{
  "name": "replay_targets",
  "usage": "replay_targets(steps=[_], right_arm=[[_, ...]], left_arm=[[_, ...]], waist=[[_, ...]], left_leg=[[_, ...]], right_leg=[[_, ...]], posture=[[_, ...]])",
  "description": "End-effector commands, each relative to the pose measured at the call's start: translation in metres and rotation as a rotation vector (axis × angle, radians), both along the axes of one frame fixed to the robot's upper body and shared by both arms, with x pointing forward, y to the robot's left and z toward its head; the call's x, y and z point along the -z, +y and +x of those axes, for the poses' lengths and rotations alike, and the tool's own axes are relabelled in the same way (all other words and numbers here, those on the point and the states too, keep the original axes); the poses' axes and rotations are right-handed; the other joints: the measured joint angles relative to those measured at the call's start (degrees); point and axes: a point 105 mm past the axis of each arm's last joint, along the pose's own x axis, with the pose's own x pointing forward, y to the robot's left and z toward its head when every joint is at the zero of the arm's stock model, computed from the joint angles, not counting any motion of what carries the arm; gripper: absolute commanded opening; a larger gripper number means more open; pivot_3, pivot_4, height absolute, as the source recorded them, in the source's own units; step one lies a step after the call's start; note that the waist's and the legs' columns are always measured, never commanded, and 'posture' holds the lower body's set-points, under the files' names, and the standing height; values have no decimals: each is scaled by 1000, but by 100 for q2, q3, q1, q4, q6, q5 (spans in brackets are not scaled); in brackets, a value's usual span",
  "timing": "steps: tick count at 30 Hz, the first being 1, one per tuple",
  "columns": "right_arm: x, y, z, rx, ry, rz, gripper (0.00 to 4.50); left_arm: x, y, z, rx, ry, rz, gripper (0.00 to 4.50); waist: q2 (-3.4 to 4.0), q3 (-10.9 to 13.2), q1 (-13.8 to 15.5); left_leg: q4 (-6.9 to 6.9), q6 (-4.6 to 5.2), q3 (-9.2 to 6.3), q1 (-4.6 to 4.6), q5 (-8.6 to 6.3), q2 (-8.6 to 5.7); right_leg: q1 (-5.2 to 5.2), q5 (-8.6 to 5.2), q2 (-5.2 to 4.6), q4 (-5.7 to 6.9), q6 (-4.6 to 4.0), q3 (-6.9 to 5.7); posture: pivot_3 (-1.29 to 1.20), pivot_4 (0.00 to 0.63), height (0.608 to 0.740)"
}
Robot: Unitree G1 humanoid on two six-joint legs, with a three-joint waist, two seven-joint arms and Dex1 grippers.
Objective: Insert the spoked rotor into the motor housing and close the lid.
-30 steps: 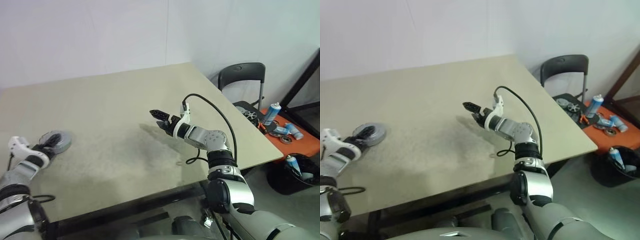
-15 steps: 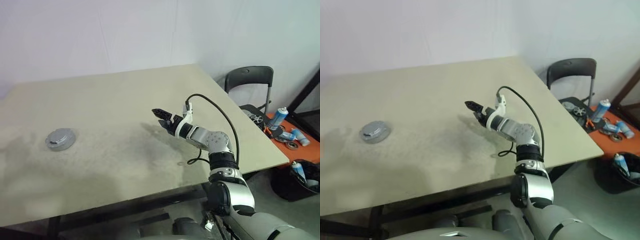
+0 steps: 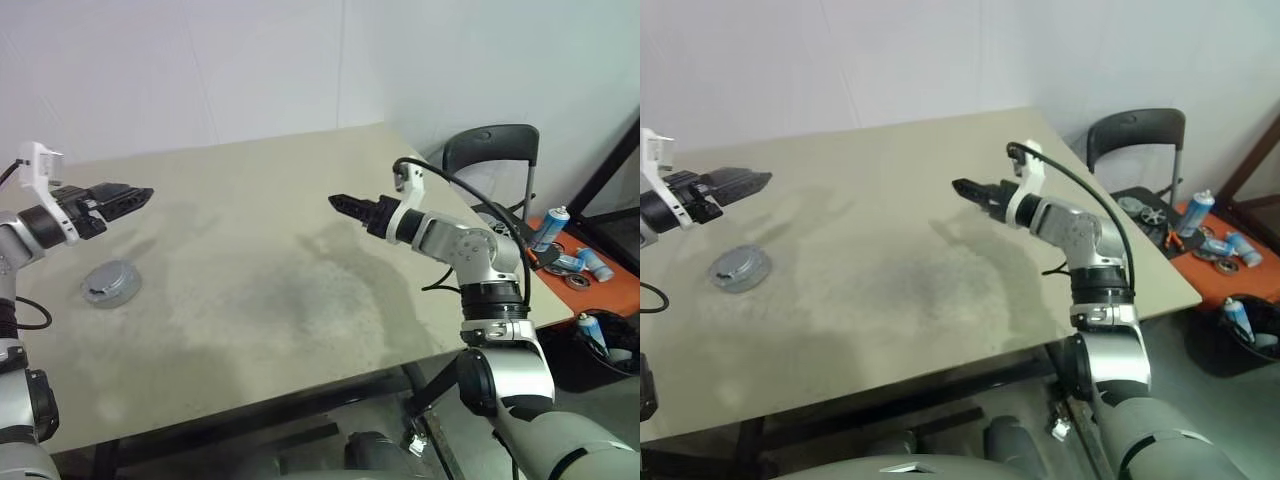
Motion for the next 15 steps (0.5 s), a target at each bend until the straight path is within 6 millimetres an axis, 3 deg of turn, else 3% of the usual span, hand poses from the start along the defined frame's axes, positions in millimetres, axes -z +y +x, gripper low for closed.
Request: replay_targets(steps=[1,7,15], right_arm=[[-32,-3,3,22,-103,53,4500],[-12,11,-6,7,-56,59,4500],[-6,26,-16,-59,-50,45,4500]], left_arm=[[-8,-23,-2,85,-21,4,3803],[6,-57,-12,181,27,2,3803],[10,-61,-21,146,47,-24,3803]], waist=[[0,0,-6],[0,0,36],[2,3,87]], left_leg=[[0,0,0,0,0,3],[15,1,-2,3,0,3],[23,1,-3,4,0,-5]], right_leg=[[1,0,-2,0,0,0],[13,0,-6,1,0,1],[19,1,-1,2,0,-1]], posture=[[0,0,740],[0,0,740],[0,0,740]])
